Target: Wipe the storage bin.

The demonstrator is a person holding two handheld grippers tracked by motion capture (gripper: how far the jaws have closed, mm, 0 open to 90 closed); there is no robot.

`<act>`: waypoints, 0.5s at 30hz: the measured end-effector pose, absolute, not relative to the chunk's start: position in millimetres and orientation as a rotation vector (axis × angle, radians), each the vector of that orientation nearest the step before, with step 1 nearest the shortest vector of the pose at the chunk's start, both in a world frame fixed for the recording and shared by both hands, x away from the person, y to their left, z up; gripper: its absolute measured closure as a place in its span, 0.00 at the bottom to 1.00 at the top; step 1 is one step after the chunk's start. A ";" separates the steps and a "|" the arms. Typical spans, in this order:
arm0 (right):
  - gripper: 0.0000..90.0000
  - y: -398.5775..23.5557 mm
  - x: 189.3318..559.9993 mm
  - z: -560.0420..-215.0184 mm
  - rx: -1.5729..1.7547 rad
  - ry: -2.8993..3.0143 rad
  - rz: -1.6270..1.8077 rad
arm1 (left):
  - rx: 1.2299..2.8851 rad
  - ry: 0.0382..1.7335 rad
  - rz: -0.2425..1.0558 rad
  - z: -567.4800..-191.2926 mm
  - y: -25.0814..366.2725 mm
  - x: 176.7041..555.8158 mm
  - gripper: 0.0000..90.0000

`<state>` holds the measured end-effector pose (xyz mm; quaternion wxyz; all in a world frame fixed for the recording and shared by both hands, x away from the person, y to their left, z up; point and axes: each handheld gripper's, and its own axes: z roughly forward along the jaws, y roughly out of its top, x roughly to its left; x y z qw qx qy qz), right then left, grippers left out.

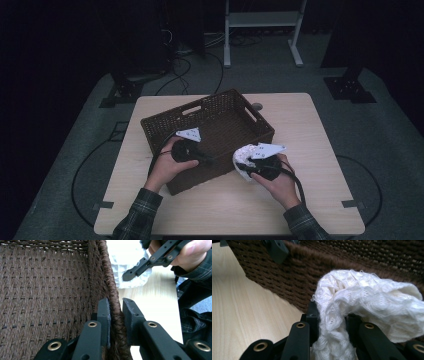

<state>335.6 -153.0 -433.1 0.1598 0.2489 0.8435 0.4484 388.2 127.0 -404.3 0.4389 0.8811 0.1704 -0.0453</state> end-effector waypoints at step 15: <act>0.80 -140.0 334.4 -427.7 0.658 2.423 1.269 | 2.191 0.425 -0.115 -404.4 126.7 388.0 0.85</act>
